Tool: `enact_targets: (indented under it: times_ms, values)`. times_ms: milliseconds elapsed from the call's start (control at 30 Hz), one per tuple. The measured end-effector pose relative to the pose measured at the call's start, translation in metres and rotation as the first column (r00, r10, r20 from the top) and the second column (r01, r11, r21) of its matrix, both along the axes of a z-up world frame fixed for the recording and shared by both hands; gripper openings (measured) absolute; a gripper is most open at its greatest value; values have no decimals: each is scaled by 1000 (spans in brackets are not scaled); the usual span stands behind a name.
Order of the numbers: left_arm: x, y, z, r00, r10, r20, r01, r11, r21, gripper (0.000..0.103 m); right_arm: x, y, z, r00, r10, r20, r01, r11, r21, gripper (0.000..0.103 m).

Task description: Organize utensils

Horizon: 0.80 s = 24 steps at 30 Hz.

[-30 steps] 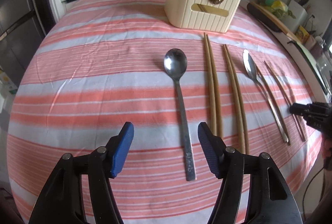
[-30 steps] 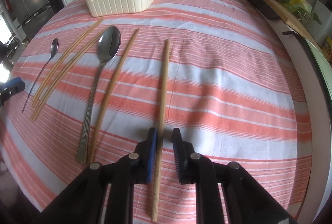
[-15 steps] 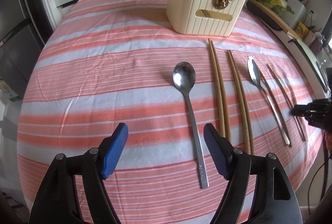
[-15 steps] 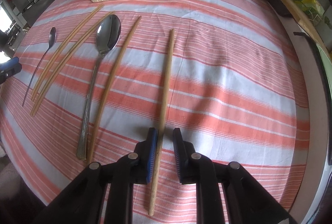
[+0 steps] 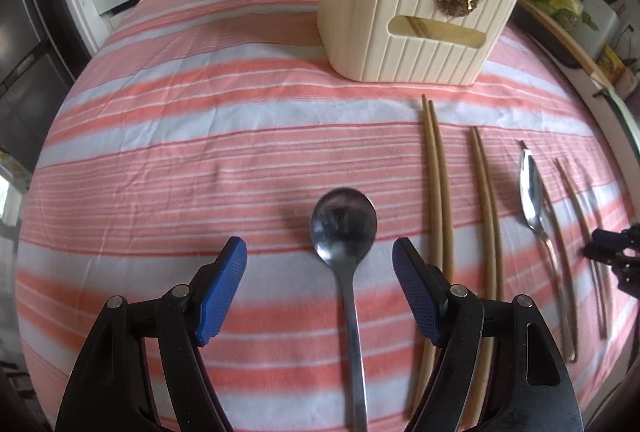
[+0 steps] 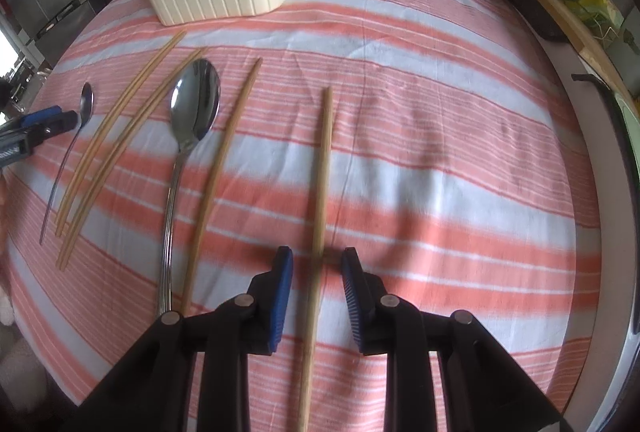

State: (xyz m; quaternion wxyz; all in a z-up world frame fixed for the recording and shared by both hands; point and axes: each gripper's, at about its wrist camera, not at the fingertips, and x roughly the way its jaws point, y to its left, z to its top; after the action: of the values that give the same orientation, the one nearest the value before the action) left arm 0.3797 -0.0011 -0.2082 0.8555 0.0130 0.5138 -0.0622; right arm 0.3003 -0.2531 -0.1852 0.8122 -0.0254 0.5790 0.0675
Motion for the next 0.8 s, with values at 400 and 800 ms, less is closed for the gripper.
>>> enact_targets:
  times_ms: [400, 800]
  values:
    - [7, -11, -4, 999, -32, 33, 31, 999, 26, 36, 78, 3, -2, 1000, -12, -28, 12, 1000, 18, 26]
    - [-56, 20, 94, 962, -76, 261, 86, 996, -27, 36, 76, 5, 67, 988, -15, 154, 2, 996, 87, 6]
